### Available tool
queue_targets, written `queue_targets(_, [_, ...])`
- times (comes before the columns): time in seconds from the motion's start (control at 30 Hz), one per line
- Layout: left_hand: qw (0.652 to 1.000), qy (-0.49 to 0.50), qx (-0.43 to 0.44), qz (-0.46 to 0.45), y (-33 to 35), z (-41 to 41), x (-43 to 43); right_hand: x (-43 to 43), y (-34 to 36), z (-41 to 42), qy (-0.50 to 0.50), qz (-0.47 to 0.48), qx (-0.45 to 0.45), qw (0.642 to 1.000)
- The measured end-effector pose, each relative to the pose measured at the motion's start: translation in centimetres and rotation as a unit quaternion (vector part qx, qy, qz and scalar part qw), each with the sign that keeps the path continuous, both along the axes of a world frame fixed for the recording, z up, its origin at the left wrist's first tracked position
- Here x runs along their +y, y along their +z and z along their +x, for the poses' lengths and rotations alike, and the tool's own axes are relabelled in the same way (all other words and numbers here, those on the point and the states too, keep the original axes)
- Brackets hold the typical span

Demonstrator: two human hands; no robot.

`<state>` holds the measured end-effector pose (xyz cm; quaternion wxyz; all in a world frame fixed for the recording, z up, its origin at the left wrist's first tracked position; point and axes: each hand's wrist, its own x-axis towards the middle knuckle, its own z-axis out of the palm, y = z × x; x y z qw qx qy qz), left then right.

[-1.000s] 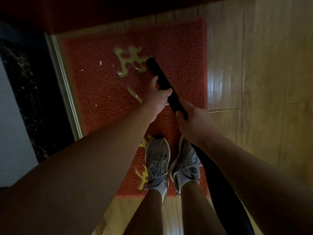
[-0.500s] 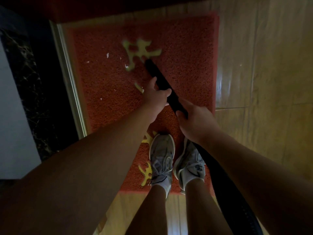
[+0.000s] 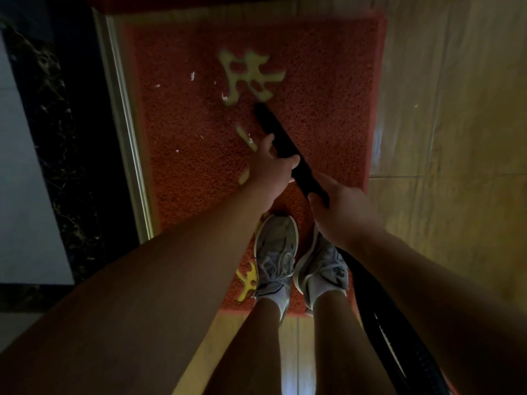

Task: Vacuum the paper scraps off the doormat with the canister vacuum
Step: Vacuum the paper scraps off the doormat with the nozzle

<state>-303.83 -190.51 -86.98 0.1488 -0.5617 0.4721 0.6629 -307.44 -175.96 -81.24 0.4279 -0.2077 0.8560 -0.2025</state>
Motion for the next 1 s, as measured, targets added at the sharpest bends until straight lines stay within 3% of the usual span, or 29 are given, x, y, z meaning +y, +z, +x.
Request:
queue_targets(0.57, [1.0,0.018,-0.016,0.018,-0.3,5.2,1.8,1.7,0.2,4.7,0.014,-0.022,0.02,0.999])
queue_targets(1.0, [0.999,0.047,-0.017,0.018,0.0,6.4,1.9,1.2,0.7,5.3,0.034,0.016,0.003,0.999])
